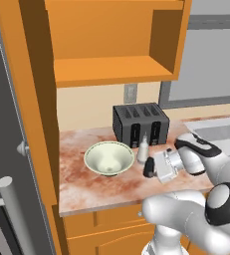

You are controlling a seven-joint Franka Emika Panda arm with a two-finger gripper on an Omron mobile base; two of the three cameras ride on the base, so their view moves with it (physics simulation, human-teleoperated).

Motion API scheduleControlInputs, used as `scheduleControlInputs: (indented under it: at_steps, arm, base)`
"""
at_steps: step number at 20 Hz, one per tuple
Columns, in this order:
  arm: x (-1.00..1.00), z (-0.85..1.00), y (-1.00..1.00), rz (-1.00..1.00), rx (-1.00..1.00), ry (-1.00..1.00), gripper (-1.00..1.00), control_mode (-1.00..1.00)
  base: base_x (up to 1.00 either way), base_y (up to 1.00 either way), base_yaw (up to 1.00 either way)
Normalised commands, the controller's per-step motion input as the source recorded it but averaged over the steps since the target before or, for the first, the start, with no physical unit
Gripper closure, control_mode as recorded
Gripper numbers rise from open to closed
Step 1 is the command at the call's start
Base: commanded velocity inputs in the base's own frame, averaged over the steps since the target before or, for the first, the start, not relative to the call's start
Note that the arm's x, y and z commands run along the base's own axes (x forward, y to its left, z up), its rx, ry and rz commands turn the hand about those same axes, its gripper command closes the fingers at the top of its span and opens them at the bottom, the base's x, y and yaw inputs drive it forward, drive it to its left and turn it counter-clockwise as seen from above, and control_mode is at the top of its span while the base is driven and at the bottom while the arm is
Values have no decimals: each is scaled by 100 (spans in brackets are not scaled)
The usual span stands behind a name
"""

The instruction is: Retrieve the bottle and the shaker from the cabinet and place them next to the mixing bowl on the counter. Then add garlic from the fridge to the mixing bowl.

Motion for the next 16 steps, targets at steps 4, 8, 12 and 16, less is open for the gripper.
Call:
scheduleControlInputs:
  at_steps: [4, 8, 12, 16]
  arm:
    - [20, 0, 0, -1, 0, 0, 100, -100]
    - [0, -10, 5, -5, 0, 0, 100, -100]
    - [0, -16, 16, -9, 0, 0, 100, -100]
    - [1, -9, 34, -12, 0, 0, 100, -100]
  base:
    - [0, 0, 0]
    - [0, 0, 0]
    - [0, 0, 0]
    - [0, 0, 0]
